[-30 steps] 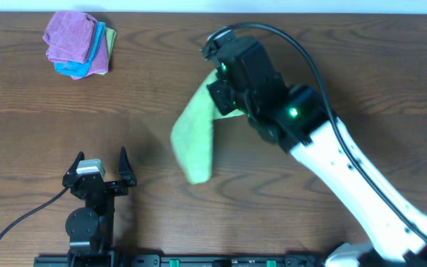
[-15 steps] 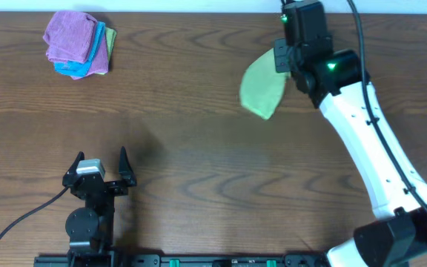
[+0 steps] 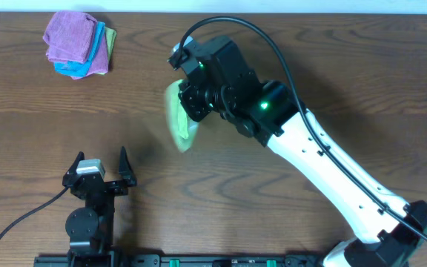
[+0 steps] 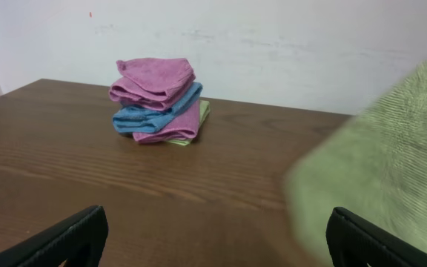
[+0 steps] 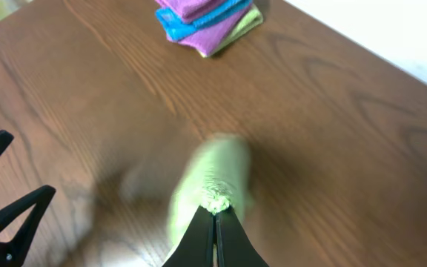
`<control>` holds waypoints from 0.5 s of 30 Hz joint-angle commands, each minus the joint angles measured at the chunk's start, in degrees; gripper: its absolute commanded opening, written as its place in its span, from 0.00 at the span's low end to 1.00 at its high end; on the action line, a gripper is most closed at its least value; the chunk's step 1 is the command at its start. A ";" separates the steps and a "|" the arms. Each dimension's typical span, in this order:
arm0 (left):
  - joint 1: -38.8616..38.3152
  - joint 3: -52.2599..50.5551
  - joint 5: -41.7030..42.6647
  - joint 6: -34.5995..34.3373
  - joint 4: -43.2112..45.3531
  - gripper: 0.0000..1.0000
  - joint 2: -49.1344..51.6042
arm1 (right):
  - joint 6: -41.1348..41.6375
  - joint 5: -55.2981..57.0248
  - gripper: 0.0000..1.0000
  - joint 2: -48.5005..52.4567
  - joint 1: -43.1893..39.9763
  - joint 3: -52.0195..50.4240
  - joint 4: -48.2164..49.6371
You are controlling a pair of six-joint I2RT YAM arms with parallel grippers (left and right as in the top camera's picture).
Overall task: Fold the cloth
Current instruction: 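Drag the hanging green cloth across the table toward the left arm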
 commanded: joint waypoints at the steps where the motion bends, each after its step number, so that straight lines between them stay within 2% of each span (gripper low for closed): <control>1: -0.22 -1.14 -1.20 -0.20 -2.64 0.95 -0.33 | -2.38 2.89 0.01 -0.59 -2.29 1.77 -0.83; 5: -0.22 -1.14 -1.20 -0.20 -2.64 0.95 -0.33 | -2.23 27.08 0.01 2.64 -9.40 1.68 -6.88; 6: -0.22 -1.14 -1.20 -0.20 -2.64 0.95 -0.33 | -1.40 31.52 0.65 4.52 -12.33 1.70 -6.95; 7: -0.22 -1.14 -1.20 -0.20 -2.64 0.95 -0.33 | -1.40 31.45 0.99 5.66 -14.27 1.70 -7.28; 11: -0.22 -1.14 -1.20 -0.20 -2.64 0.95 -0.33 | 2.62 30.36 0.99 6.91 -15.96 1.70 -10.97; 15: -0.22 -1.14 -1.20 -0.20 -2.64 0.95 -0.33 | 2.58 20.92 0.99 7.26 -15.96 1.68 -12.46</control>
